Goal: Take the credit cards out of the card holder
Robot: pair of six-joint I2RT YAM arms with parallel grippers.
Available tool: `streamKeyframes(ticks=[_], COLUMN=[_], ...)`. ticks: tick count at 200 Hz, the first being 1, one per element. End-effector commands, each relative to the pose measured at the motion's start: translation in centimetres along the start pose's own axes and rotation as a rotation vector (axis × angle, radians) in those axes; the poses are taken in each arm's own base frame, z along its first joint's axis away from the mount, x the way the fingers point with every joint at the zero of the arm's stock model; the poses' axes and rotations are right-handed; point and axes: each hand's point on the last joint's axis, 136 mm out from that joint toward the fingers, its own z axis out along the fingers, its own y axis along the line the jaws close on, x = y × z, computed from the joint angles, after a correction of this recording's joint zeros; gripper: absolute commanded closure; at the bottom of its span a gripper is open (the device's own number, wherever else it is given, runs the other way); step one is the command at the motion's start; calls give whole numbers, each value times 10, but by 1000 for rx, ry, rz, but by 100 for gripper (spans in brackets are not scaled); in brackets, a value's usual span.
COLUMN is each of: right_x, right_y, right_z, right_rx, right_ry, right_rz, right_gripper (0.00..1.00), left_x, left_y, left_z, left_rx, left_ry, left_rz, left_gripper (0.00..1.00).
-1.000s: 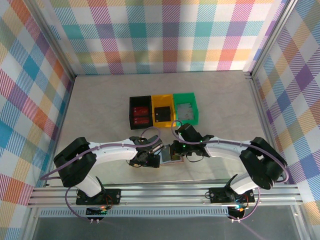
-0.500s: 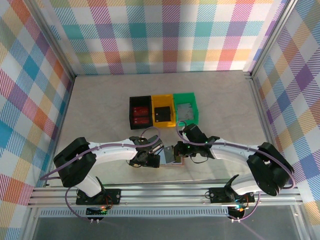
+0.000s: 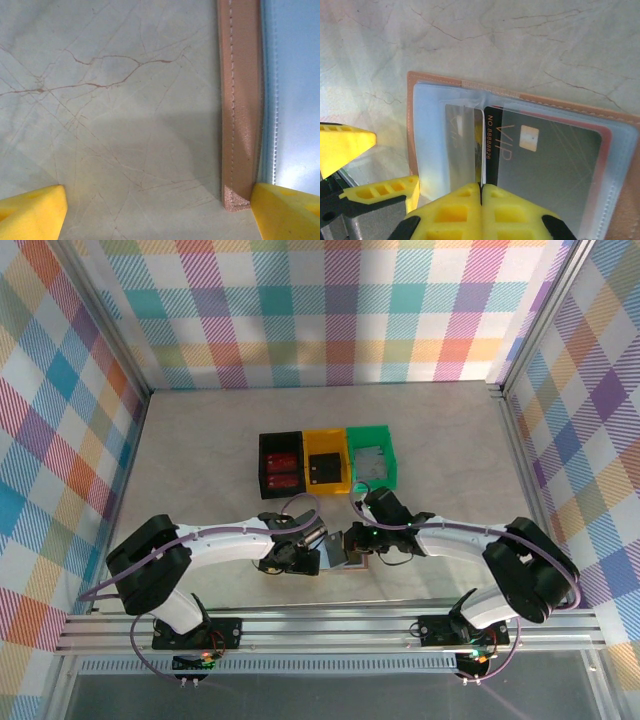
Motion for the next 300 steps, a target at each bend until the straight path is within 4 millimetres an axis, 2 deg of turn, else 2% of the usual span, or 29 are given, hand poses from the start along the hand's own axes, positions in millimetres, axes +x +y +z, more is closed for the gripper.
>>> streamKeyframes(ticks=[1,52,97,180,280,300], right_x=[-2,3,12,12,14,14], right_y=[2,-18,-17,-12,1,-1], right_z=[7,12,22,20,18,17], right_rx=[10,98,99,110,46,60], right_ry=[-11,-16,9,-27,-25,-29], right_rz=[9,96,101,81,28,19], right_gripper=[100,100,100,100,100,100], left_x=[6,-4,-10,-7,7,11], left_y=[-18,-24,-22,-11,-2,0], left_z=[-7,-28,-35,-12,23,30], left_rx=[104,142,122,39,-5,-12], left_ry=[41,-7,-22,17,91,106], left_rz=[-24,-62,-103,-140,-180,-185], left_gripper=[6,6,5,5,7,7])
